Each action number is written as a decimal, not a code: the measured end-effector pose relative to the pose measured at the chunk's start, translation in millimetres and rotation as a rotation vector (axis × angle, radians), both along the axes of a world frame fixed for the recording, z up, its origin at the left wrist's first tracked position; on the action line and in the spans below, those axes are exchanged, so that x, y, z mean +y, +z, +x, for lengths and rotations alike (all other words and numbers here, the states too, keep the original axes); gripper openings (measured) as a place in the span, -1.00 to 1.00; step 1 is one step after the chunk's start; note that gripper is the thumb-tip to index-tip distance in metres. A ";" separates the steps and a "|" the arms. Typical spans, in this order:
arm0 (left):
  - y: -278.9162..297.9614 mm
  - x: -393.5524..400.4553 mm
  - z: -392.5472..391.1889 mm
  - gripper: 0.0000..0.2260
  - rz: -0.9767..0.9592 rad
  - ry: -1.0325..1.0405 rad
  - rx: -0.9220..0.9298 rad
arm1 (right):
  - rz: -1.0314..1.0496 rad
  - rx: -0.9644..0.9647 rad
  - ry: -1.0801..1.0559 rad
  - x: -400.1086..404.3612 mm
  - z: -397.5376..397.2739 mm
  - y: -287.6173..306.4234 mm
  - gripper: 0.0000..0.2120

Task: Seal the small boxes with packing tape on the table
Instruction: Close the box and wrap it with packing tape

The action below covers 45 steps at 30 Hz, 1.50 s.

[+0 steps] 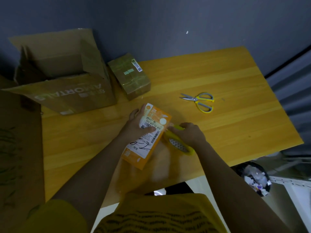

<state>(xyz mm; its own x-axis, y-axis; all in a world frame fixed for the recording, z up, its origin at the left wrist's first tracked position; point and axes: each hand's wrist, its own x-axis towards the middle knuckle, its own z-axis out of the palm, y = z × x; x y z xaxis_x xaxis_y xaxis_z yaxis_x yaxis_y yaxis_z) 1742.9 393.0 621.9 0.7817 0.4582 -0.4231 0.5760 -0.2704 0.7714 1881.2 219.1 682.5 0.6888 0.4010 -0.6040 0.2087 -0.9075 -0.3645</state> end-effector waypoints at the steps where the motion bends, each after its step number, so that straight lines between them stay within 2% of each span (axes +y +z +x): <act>1: 0.6 -0.4 -0.7 -0.11 0.002 -0.007 -0.001 | -0.009 -0.006 0.015 1.1 2.0 -0.8 -0.27; 5: 6.2 -4.7 -4.5 -0.23 0.083 -0.065 0.006 | -0.073 -0.052 0.088 8.2 4.3 -3.7 -0.31; 10: 14.7 -24.2 -5.2 -0.28 0.553 -0.255 0.175 | -0.090 -0.092 0.116 5.8 2.2 -11.8 -0.32; 13: 25.5 -55.7 4.4 -0.43 0.718 -0.212 0.341 | -0.052 -0.064 0.111 4.9 2.7 -16.4 -0.34; 15: 31.4 -73.5 12.5 -0.40 0.724 -0.162 0.433 | -0.031 -0.053 0.145 1.2 6.7 -19.0 -0.35; 16: 30.9 -79.0 15.4 -0.32 0.677 -0.142 0.452 | 0.000 -0.023 0.166 -2.2 10.4 -19.2 -0.33; 18: 28.6 -83.4 17.1 -0.05 0.558 -0.140 0.490 | 0.098 0.125 0.199 -14.9 20.8 -18.5 -0.29; 20: 25.4 -88.2 14.9 0.16 0.593 -0.175 0.528 | 0.211 0.351 0.204 -35.0 31.9 -20.0 -0.42; 22: 17.6 -95.8 11.3 0.16 0.697 -0.121 0.551 | 0.275 0.547 0.189 -56.5 39.2 -22.0 -0.68; 24: 18.6 -101.0 11.0 0.09 0.789 0.022 0.646 | 0.334 0.619 0.181 -68.9 42.7 -25.9 -0.85; 26: 24.4 -106.7 9.3 0.13 0.752 0.134 0.700 | 0.372 0.584 0.221 -68.1 46.9 -26.0 -0.85; 29: 23.7 -105.1 4.1 0.09 0.658 0.121 0.652 | 0.405 0.450 0.298 -58.5 53.5 -14.6 -0.58; 30: 27.5 -102.3 2.8 0.07 0.645 0.118 0.647 | 0.432 0.400 0.306 -55.9 57.1 -10.0 -0.55; 32: 34.0 -91.5 -0.9 0.07 0.493 0.152 0.564 | 0.496 0.344 0.319 -50.8 65.9 6.0 -0.64; 35: 36.4 -74.1 -4.7 0.05 0.111 0.197 0.379 | 0.568 0.322 0.408 -39.3 73.1 31.0 -0.84; 38: 41.5 -55.3 -7.9 -0.16 -0.086 0.255 0.261 | 0.615 0.272 0.457 -13.3 66.3 48.8 -0.85; 39: 45.3 -50.3 -9.1 -0.24 -0.071 0.279 0.231 | 0.624 0.254 0.466 -2.4 61.1 51.6 -0.78; 40: 48.8 -47.2 -9.9 -0.32 0.028 0.285 0.237 | 0.625 0.247 0.459 8.0 54.3 52.7 -0.70; 42: 53.8 -52.3 -6.8 -0.43 0.380 0.270 0.336 | 0.629 0.223 0.418 27.2 41.0 54.3 -0.63; 43: 54.6 -60.9 -2.4 -0.45 0.535 0.262 0.375 | 0.624 0.195 0.398 35.2 35.9 55.0 -0.62; 45: 48.4 -84.4 8.1 -0.31 0.684 0.246 0.449 | 0.605 0.162 0.365 45.5 28.4 55.6 -0.57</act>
